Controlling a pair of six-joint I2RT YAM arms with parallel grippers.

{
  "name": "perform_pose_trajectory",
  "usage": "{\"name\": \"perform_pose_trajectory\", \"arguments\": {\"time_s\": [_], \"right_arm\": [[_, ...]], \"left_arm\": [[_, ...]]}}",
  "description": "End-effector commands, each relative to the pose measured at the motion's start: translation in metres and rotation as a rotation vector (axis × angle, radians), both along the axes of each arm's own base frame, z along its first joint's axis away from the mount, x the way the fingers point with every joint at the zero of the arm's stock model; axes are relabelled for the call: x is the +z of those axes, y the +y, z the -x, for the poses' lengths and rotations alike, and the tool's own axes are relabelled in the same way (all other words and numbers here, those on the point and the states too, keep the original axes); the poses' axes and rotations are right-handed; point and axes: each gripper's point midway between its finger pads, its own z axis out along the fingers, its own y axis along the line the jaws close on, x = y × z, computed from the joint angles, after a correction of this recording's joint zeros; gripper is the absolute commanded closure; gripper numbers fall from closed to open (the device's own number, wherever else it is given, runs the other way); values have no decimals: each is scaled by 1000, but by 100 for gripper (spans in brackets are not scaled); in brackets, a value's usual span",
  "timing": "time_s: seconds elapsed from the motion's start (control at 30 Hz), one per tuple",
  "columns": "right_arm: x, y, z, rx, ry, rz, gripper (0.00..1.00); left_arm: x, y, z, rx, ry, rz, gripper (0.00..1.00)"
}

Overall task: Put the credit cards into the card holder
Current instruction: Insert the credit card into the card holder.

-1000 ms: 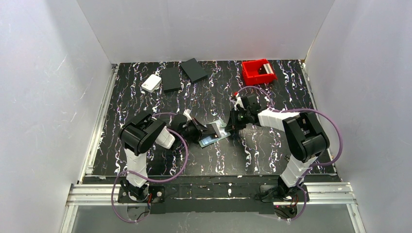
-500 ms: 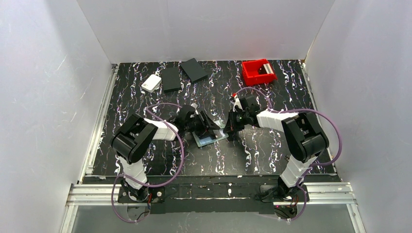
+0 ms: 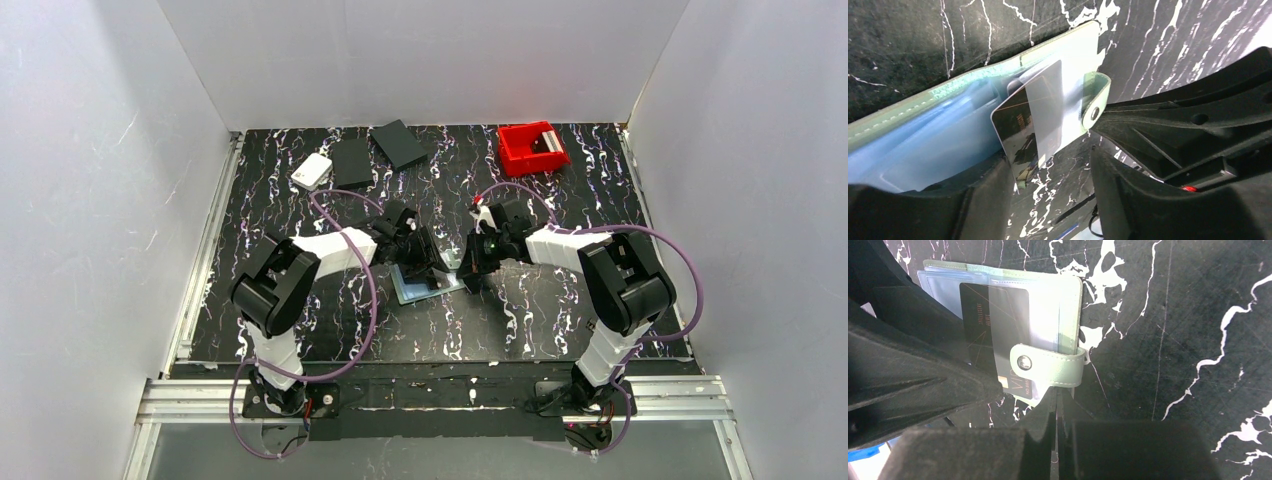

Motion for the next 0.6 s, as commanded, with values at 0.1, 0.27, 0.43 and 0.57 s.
{"name": "perform_pose_trajectory", "arguments": {"time_s": [0.1,0.27,0.43,0.57], "right_arm": [[4,1,2,1,-1,-15,99],[3,4,3,-6,11,-41,99],[2,3,3,-5,12,-37,99],[2,3,3,-3,11,-34,99]], "left_arm": [[-8,-17,4,-63,22,-132,51],[-11,-3,13,-74,59,-303,43],[-3,29,21,-101,32,-422,32],[8,35,21,-129,12,-434,27]]}}
